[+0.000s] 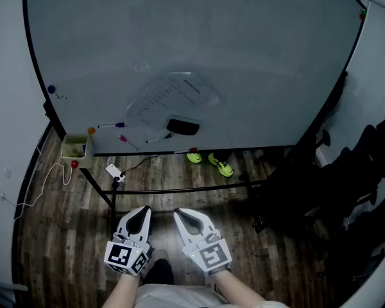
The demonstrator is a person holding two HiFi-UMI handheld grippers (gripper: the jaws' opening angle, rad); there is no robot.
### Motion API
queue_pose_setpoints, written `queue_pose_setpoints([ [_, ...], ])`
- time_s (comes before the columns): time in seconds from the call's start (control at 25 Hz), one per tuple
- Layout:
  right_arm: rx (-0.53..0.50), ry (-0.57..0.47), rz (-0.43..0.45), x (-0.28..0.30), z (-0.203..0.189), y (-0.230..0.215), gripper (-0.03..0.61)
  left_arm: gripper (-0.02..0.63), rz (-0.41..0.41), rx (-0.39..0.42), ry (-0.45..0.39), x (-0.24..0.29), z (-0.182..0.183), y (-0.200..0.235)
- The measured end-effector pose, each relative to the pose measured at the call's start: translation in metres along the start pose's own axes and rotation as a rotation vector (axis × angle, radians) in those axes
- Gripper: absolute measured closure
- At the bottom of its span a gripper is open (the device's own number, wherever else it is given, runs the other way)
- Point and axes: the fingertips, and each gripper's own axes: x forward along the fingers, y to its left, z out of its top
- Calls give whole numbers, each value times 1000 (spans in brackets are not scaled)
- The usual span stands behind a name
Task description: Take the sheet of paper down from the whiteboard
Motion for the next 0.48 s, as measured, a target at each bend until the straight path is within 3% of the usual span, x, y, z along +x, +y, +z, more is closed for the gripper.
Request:
queue_pose_setpoints([
  [0.24,-1,-5,1,26,-3,-15,560,598,-10,6,13,25,-2,13],
  [0.48,3,-22,-7,52,3,-38,560,598,-33,61,2,56,11,25],
])
